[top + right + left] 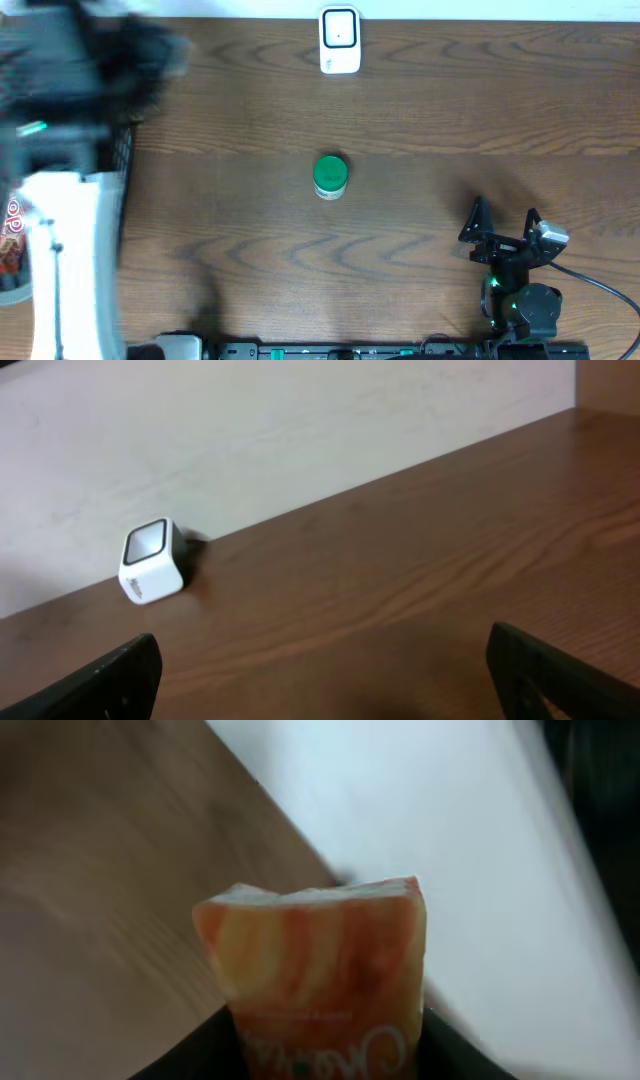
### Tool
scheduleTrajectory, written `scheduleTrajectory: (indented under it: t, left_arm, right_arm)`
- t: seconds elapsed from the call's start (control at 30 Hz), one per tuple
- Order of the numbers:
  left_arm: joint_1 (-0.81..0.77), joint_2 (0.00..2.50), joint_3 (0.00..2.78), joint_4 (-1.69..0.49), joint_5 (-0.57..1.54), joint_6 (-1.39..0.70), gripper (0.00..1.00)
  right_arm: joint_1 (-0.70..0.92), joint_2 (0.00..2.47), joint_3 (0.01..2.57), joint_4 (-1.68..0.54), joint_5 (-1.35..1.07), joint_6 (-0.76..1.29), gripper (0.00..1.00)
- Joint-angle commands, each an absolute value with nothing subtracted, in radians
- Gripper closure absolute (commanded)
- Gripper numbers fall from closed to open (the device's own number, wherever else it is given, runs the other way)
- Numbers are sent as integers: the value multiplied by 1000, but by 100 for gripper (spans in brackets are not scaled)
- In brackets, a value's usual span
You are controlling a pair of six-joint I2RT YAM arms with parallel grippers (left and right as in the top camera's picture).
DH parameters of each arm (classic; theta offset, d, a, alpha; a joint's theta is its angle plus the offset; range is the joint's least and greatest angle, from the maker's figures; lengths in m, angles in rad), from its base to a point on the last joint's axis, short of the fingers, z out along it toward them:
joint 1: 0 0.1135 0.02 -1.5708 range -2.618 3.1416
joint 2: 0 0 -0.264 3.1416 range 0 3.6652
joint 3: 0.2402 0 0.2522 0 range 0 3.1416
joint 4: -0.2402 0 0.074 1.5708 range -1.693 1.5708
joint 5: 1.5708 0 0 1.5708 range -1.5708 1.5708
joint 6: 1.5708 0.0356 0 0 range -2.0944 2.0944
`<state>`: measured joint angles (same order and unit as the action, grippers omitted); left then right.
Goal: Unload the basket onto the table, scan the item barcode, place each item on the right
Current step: 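Carry the orange packet to the scanner and drop it right of the jar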
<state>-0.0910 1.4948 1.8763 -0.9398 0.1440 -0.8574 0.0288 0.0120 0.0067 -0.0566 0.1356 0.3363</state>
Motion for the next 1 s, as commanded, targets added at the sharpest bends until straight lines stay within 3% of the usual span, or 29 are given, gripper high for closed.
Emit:
scheduleTrajectory:
  t: [0.0,0.3,0.77,0.97]
  left_arm:
    - [-291,1587,1881,-931,-10,-896,50]
    - [-619,1954,1881,-852,-12,-982,49]
    - [-780,2265,1880,-897,-8,-1094,48]
    - [-782,2218,1915,-896,-10,-985,26]
  right_arm:
    - [35,7,6,-60,148,343,1]
    - [35,7,6,-60,148,343,1]
    - [35,7,6,-60,148,343,1]
    - [35,7,6,-60,148,343,1]
